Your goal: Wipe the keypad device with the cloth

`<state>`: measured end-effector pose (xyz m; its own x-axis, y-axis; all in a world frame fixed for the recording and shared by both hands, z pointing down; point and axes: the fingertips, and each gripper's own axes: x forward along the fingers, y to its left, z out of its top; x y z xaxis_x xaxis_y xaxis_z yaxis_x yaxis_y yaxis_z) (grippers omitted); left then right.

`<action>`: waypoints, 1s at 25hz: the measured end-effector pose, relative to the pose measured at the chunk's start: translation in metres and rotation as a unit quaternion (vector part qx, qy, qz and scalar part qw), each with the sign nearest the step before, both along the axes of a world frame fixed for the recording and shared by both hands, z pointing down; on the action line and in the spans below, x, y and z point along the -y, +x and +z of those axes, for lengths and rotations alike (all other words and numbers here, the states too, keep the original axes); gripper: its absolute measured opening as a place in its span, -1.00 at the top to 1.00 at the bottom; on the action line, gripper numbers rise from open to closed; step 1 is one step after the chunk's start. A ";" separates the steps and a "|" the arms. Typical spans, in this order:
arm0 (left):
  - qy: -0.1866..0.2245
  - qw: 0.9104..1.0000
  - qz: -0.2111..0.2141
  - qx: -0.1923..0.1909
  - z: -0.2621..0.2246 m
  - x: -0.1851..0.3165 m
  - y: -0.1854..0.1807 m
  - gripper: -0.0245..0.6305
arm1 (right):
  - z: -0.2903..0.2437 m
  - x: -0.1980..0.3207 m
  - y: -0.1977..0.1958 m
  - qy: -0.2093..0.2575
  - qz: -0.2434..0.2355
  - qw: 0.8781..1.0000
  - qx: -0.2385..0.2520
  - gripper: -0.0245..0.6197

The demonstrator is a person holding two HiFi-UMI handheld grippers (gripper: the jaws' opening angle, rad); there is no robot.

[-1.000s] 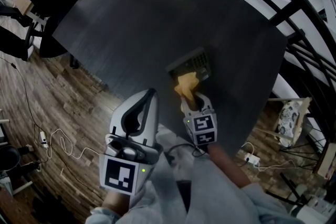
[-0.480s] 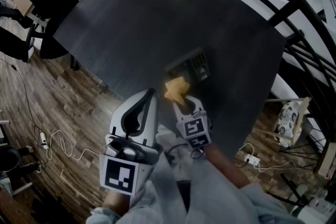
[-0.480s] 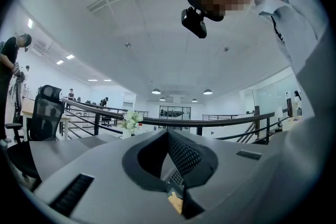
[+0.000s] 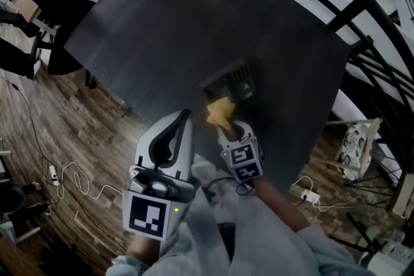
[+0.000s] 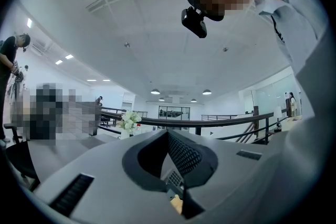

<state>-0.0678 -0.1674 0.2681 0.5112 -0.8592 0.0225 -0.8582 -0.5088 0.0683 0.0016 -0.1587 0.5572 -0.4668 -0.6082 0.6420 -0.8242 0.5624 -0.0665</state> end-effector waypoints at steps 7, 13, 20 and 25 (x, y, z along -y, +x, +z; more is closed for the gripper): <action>0.003 1.000 0.007 0.000 -0.003 0.002 0.004 0.88 | -0.006 0.011 0.034 0.008 0.051 0.999 0.002 0.61; 0.009 1.000 0.021 0.001 -0.006 0.002 0.016 0.88 | -0.024 0.020 0.071 0.030 0.098 0.995 0.010 0.61; 0.017 0.999 0.034 0.003 -0.013 0.004 0.023 0.88 | -0.070 0.025 0.095 0.074 0.129 0.988 0.036 0.61; 0.024 0.999 0.043 0.001 -0.018 0.005 0.031 0.88 | -0.113 0.027 0.103 0.120 0.136 0.981 0.061 0.61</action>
